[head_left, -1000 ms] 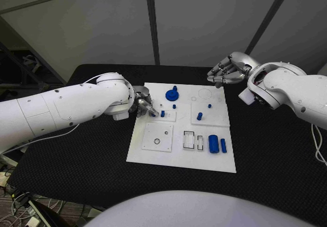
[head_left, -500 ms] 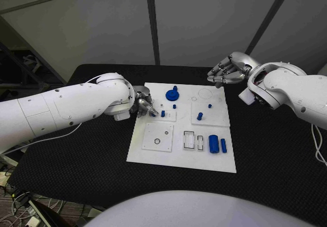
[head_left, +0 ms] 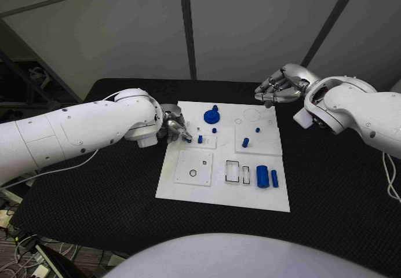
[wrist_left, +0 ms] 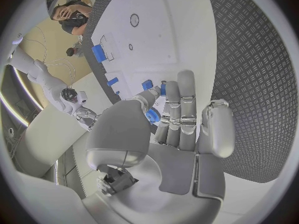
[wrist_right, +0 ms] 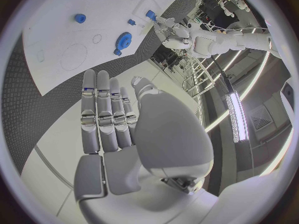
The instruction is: Assemble the parts on the task board
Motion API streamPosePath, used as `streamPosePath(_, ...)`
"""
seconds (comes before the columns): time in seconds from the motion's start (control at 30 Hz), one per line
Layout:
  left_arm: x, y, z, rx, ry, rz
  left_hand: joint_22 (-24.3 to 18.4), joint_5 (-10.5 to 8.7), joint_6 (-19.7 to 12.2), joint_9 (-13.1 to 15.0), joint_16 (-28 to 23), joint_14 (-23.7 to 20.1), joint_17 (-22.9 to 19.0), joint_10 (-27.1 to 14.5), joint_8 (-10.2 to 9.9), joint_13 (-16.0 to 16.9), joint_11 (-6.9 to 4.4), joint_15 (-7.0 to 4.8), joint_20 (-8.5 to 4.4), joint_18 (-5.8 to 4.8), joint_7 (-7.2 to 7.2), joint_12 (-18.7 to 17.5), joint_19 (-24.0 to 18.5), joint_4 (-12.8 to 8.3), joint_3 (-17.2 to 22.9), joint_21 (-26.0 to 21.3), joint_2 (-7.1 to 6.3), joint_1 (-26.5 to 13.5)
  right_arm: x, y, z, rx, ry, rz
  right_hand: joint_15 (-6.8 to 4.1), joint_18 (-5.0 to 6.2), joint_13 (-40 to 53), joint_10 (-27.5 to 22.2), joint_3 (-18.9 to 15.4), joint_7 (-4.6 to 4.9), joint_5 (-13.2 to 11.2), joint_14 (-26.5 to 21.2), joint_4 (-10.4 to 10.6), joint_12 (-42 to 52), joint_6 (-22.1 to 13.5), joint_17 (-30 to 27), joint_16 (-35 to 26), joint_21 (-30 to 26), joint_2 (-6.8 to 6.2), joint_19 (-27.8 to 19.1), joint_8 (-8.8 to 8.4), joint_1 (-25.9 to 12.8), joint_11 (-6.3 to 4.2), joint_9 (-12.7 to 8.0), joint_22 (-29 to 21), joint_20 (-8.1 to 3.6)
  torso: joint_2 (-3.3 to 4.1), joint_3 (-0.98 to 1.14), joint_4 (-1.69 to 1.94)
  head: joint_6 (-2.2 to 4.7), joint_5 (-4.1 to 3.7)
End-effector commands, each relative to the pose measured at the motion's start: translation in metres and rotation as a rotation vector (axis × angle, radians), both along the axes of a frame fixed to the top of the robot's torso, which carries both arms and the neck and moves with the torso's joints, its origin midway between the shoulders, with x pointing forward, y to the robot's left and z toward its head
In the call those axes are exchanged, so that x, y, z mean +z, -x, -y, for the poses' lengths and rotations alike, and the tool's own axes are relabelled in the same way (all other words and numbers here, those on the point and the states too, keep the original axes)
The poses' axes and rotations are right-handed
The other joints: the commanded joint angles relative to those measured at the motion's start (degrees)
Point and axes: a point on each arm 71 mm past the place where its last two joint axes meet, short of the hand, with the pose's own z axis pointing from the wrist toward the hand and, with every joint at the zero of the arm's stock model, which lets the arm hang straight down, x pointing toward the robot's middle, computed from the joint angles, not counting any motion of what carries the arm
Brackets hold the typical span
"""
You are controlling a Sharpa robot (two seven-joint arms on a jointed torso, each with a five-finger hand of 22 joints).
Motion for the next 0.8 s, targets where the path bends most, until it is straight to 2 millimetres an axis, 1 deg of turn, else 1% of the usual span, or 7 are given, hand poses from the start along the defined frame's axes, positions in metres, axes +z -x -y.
streamPosePath(0.03,0.006,-0.001,0.001,-0.015,0.002,-0.004,11.69,0.49,0.17,0.47,-0.24,0.04,-0.07,0.6,0.38,-0.14,-0.11,-0.09,0.33,-0.88,-0.09,-0.23,1.31,-6.53,6.96,-0.35,-0.56,-0.32,0.001,0.0,-0.001,0.009,-0.004,0.001,-0.03,0.6,0.08,-0.42,0.1,0.1,0.35,-0.44,0.17,0.08,-0.35,0.08,-0.19,-0.21,0.23,0.2,0.31,-0.28,-0.17,0.03,-0.09,0.29,0.03,0.02,0.0,0.0,0.03)
streamPosePath(0.27,0.017,-0.005,0.0,-0.033,-0.011,0.003,11.69,0.6,0.19,0.66,-0.23,0.04,-0.07,0.69,0.57,-0.23,-0.11,-0.08,0.33,-0.88,-0.08,-0.27,1.3,-6.85,7.51,-0.35,-0.85,-0.32,0.001,0.0,-0.001,0.009,-0.004,0.001,-0.03,0.6,0.08,-0.42,0.1,0.1,0.35,-0.44,0.17,0.08,-0.35,0.08,-0.19,-0.21,0.23,0.2,0.31,-0.28,-0.17,0.03,-0.09,0.29,0.06,0.01,-0.02,0.0,0.09)
streamPosePath(0.4,0.019,-0.006,0.0,-0.044,-0.018,-0.009,11.67,0.64,0.25,0.82,-0.25,0.05,-0.09,0.91,0.73,0.2,-0.1,-0.07,0.34,-0.86,-0.06,0.05,1.27,-7.1,7.97,-0.41,-1.04,-0.27,0.001,0.0,-0.001,0.01,-0.004,0.001,-0.03,0.6,0.08,-0.42,0.1,0.1,0.35,-0.44,0.17,0.08,-0.35,0.08,-0.19,-0.21,0.23,0.2,0.31,-0.28,-0.17,0.03,-0.09,0.29,0.07,0.01,-0.06,0.0,0.13)
streamPosePath(0.8,0.017,-0.012,-0.003,-0.097,-0.006,-0.174,11.46,0.62,0.22,0.97,-0.41,0.01,-0.22,0.74,0.85,-0.56,-0.05,-0.03,0.37,-0.71,0.02,-0.54,0.94,-7.37,8.63,-1.21,-1.17,-0.22,0.001,0.0,-0.002,0.011,-0.004,0.0,-0.03,0.6,0.08,-0.42,0.1,0.1,0.35,-0.44,0.17,0.08,-0.35,0.08,-0.19,-0.21,0.23,0.2,0.31,-0.28,-0.17,0.03,-0.09,0.29,0.1,-0.05,0.0,0.0,-0.01)
